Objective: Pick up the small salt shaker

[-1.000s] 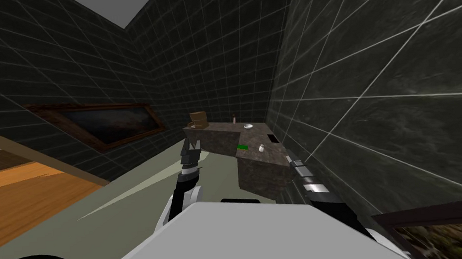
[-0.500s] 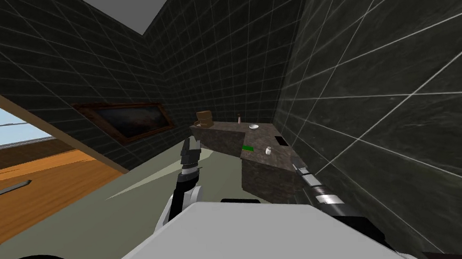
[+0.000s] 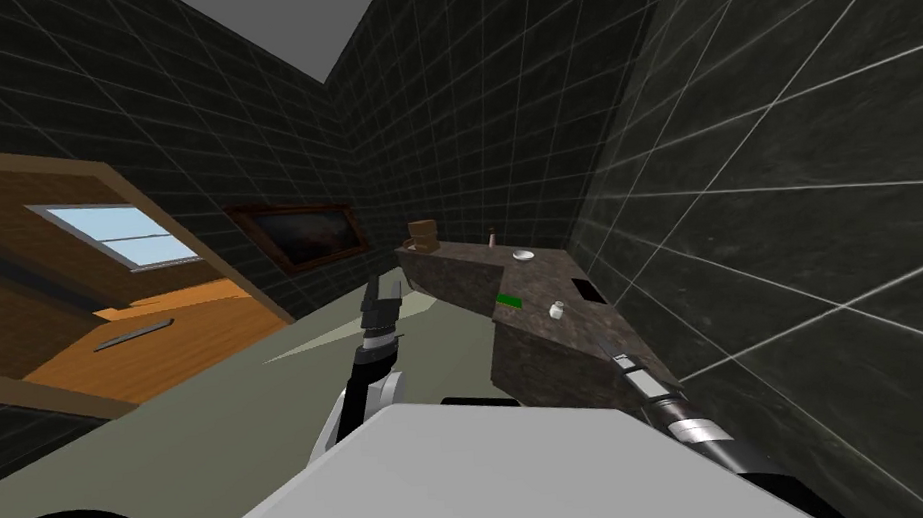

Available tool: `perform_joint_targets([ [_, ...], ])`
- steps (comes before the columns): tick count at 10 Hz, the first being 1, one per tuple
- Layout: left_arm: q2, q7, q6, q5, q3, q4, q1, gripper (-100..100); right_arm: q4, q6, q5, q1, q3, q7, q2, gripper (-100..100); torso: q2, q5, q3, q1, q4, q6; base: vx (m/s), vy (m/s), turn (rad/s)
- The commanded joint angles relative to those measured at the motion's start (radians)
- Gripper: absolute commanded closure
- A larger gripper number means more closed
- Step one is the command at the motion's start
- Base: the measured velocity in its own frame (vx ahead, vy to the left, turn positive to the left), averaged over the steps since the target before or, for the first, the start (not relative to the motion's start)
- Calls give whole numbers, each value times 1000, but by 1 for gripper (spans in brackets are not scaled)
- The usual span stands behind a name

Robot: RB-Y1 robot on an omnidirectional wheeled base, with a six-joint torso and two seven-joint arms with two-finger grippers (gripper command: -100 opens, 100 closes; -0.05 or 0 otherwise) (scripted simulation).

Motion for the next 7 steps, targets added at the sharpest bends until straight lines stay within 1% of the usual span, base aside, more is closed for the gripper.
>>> perform_joint_targets([
  [1,0,0,0,0,0,0,0,0,8,17,4,46,-11,3,-36,-100,0,0,0,0,0,0,24,24,223],
  [2,0,0,0,0,0,0,0,0,16,32,6,83,-24,4,-70,-100,0,0,0,0,0,-1,43,30,320],
  [3,0,0,0,0,0,0,0,0,26,48,7,114,-36,5,-95,-100,-1,0,-1,1,0,-1,53,34,362],
  [4,0,0,0,0,0,0,0,0,36,64,9,161,-49,6,-129,-100,-2,0,-1,1,0,-1,55,34,365],
  [5,0,0,0,0,0,0,0,0,36,64,9,161,-49,6,-142,-100,-2,0,-1,1,0,-1,40,16,81],
  [6,0,0,0,0,0,0,0,0,48,81,11,199,-62,7,-178,-100,-1,0,-1,0,0,0,40,21,166],
  [7,0,0,0,0,0,0,0,0,61,97,13,228,-74,8,-213,-100,-1,0,-1,0,0,0,49,29,403],
])
